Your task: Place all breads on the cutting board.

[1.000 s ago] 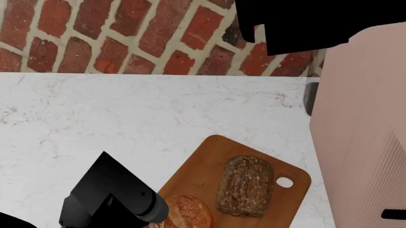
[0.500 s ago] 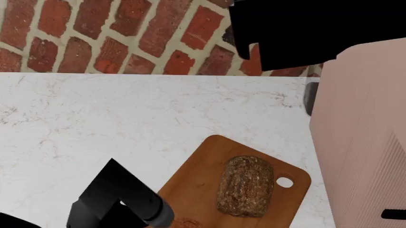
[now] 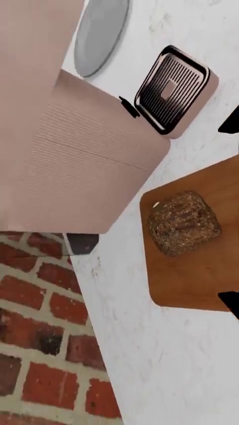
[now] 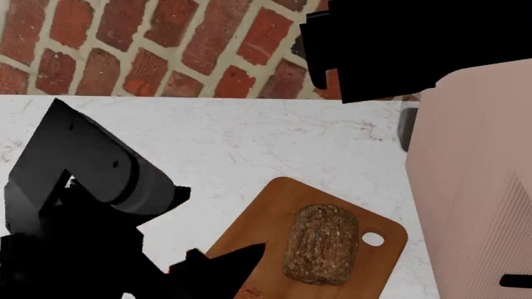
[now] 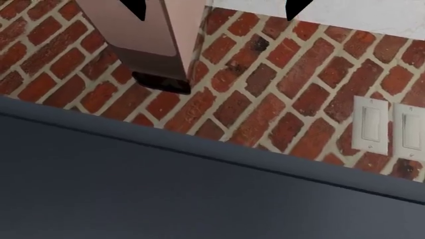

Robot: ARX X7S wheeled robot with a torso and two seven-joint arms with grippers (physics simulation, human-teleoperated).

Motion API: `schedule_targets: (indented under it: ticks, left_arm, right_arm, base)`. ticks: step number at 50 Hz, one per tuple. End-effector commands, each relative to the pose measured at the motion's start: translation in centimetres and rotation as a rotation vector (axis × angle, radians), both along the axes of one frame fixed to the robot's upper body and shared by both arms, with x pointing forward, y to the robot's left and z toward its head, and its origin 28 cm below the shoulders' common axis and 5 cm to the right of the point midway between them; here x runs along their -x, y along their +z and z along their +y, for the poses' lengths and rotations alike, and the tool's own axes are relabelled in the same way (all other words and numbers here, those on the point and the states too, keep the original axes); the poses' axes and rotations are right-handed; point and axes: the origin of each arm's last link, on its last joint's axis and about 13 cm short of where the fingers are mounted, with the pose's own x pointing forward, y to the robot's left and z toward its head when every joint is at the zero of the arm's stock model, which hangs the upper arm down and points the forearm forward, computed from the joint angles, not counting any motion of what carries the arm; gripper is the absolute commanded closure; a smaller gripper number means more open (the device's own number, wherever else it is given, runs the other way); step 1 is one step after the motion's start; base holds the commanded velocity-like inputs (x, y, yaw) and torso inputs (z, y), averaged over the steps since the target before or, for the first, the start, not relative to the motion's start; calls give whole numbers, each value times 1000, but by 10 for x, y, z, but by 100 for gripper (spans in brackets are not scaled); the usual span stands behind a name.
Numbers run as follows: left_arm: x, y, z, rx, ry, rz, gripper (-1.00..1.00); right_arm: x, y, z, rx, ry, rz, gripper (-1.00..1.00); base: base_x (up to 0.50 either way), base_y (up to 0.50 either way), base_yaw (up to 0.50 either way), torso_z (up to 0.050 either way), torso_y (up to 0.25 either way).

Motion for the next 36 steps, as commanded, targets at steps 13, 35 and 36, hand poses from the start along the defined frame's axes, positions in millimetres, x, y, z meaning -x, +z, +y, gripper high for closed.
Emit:
schedule_targets:
  ticks: [13, 35, 36]
  left_arm:
    - [90, 101, 52, 218, 293, -488, -100]
    - [112, 95, 72, 212, 424, -526, -100]
    - [112, 94, 72, 211, 419, -524, -100]
  right_arm:
    - [-2, -10, 5, 15, 25, 12, -100]
    - [-11, -26, 9, 12, 50, 25, -100]
    - [-11, -27, 9, 9, 55, 28, -100]
  base:
    - [0, 0, 0, 0, 0]
    - [0, 0, 0, 0, 0]
    - [0, 0, 0, 0, 0]
